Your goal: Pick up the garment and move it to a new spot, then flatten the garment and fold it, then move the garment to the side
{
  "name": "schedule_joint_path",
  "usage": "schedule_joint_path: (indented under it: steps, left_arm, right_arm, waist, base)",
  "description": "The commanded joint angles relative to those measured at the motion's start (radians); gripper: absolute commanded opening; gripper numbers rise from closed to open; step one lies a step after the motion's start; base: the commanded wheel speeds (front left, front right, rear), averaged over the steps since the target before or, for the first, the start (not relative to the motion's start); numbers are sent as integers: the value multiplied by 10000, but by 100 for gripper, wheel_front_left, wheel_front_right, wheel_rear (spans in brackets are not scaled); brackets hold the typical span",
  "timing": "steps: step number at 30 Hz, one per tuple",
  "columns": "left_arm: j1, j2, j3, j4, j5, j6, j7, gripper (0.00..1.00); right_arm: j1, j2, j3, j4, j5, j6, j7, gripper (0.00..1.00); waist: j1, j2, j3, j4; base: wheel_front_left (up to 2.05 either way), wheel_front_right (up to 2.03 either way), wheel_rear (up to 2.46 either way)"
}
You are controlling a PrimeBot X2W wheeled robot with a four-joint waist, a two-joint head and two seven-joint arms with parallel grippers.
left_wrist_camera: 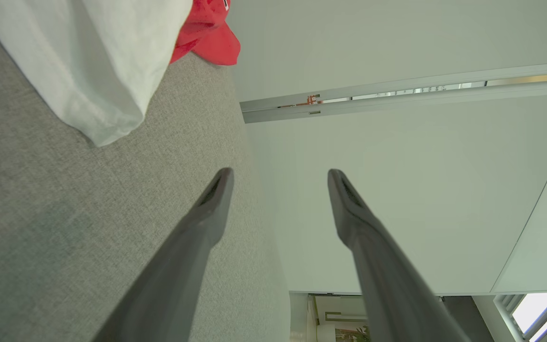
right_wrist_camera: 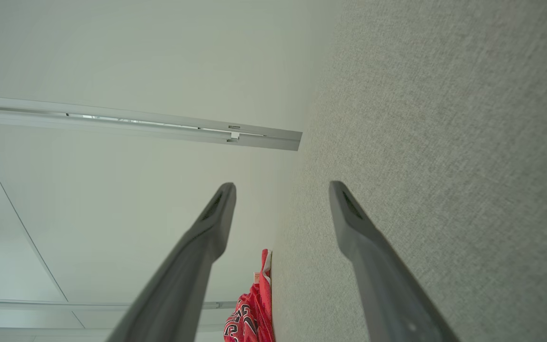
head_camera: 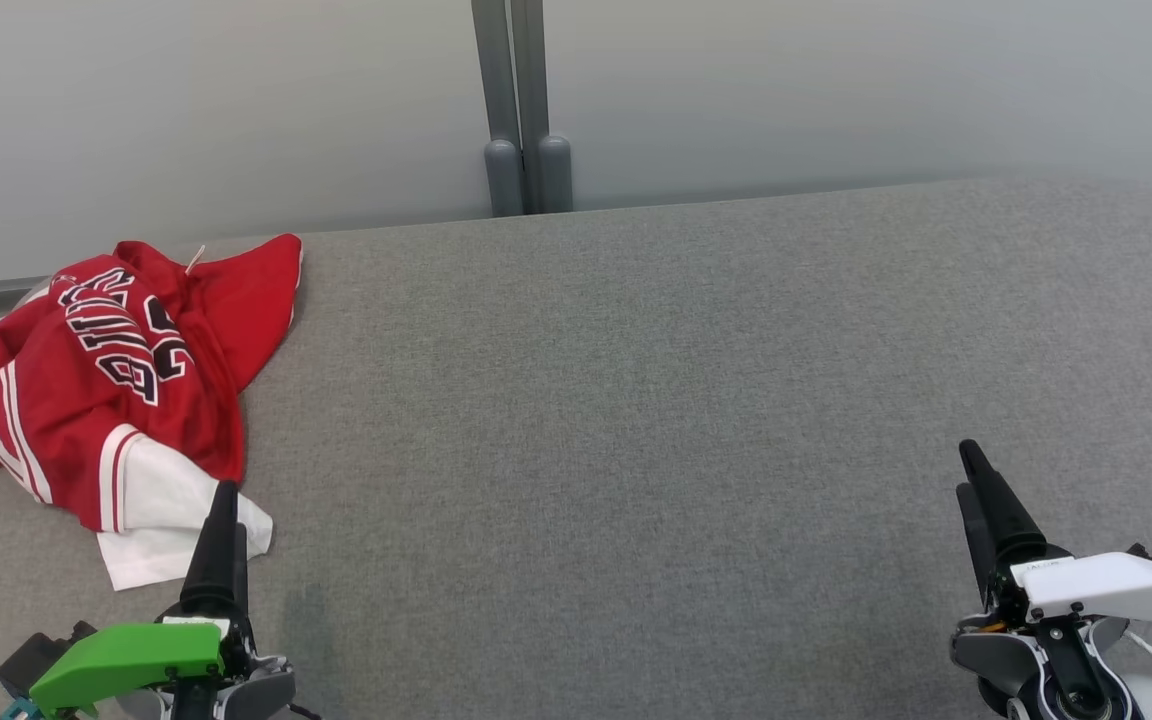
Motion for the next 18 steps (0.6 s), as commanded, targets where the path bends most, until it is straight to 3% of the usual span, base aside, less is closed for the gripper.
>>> schedule_joint_path:
  steps: [1,18]
  left_arm:
    - [-130,49,-23,-202,445,-18,-107,100]
    - [205,77,-293,-720,4675,326,-791,100]
  right_arm:
    - [-126,-150,67,-282,-466,3,-114,100]
    - [28,-655,752,-817,-4116,4,-802,100]
  waist:
    - [0,0,-5,7]
    - [0,0,-68,91]
  base:
    - [0,0,0]
    - [0,0,0]
